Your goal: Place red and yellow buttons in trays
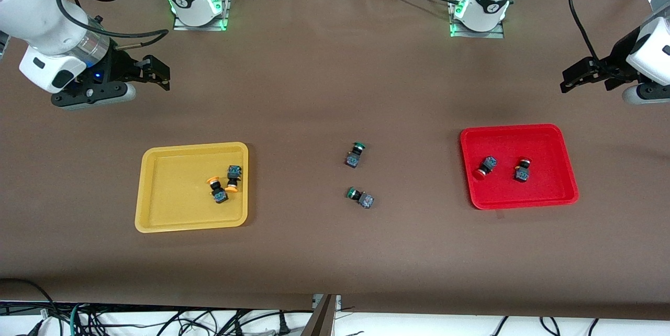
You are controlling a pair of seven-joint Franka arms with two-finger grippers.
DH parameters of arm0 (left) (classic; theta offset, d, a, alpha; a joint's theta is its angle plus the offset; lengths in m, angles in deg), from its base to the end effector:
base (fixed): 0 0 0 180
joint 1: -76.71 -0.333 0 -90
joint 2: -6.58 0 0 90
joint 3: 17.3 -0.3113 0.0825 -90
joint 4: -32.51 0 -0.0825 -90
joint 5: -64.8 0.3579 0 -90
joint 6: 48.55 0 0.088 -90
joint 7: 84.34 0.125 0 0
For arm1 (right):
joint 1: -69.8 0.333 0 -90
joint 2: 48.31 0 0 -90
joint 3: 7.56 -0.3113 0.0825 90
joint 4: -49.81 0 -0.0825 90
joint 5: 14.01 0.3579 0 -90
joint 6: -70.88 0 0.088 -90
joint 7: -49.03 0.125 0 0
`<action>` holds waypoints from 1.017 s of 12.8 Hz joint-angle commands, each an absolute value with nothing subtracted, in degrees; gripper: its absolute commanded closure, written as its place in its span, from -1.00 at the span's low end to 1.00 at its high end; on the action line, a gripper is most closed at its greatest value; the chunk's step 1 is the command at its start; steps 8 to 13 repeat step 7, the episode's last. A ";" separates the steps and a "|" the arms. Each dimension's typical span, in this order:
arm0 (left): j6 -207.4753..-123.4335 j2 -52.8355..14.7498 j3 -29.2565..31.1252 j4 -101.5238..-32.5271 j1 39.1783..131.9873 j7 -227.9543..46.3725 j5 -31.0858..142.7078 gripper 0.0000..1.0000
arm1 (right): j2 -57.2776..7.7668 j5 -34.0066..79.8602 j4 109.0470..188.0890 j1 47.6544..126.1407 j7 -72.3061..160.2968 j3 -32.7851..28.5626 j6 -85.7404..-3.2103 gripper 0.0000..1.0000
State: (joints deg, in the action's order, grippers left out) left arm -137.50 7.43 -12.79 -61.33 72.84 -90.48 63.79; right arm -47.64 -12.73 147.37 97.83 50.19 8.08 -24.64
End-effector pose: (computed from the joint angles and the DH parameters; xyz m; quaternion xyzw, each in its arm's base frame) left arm 0.5185 -0.0083 0.5783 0.9982 0.0481 -0.0357 0.0061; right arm 0.5209 0.1178 0.5450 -0.9950 -0.0965 0.0244 0.0067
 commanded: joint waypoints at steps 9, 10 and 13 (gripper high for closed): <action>-136.62 7.81 -12.73 -61.00 73.02 -90.49 62.78 -1.00 | -47.34 -13.48 144.56 82.72 48.32 -3.87 -24.04 -1.00; -136.62 7.81 -12.73 -61.00 73.02 -90.49 62.78 -1.00 | -47.34 -13.48 144.56 82.72 48.32 -3.87 -24.04 -1.00; -136.62 7.81 -12.73 -61.00 73.02 -90.49 62.78 -1.00 | -47.34 -13.48 144.56 82.72 48.32 -3.87 -24.04 -1.00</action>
